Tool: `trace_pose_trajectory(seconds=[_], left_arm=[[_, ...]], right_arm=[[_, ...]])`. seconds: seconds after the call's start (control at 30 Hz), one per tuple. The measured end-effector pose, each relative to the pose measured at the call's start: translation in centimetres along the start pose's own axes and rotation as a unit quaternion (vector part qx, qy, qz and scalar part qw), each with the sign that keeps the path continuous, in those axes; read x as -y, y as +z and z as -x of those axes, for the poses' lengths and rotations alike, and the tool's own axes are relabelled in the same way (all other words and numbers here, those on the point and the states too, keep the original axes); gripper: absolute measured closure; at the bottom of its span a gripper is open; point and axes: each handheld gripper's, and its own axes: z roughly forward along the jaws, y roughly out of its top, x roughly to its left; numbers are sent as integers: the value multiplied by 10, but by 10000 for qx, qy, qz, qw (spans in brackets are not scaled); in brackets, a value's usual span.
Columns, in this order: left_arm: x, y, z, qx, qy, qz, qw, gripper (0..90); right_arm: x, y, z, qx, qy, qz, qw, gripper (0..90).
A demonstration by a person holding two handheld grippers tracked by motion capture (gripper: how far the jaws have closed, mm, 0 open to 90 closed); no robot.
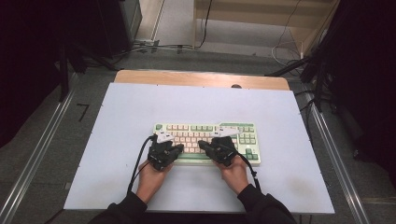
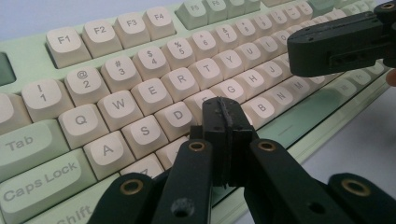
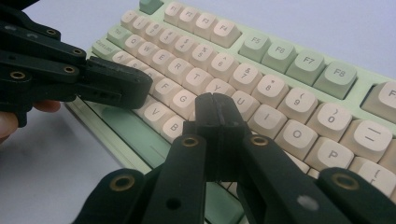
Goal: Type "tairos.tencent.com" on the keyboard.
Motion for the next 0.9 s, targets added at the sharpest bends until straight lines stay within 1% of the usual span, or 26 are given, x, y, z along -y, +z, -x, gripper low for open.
trace_pose_trajectory(seconds=[0.07, 0.23, 0.53, 0.67, 0.9], left_arm=[[-1, -2, -1, 2, -16, 68, 10000, 900], [-3, -4, -4, 6, -71, 138, 9999, 900], [-6, -6, -13, -111, -158, 292, 9994, 900], [-9, -6, -18, -164, -239, 366, 9989, 900], [-11, -7, -21, -196, -291, 385, 9986, 900]], right_arm=[[0, 0, 0, -2, -4, 7, 10000, 873], [0, 0, 0, -6, -6, 5, 10000, 873], [1, 0, -1, 0, -10, -18, 10000, 873], [1, 0, -1, 5, -23, -33, 10000, 873], [1, 0, -1, -6, -18, -32, 10000, 873]])
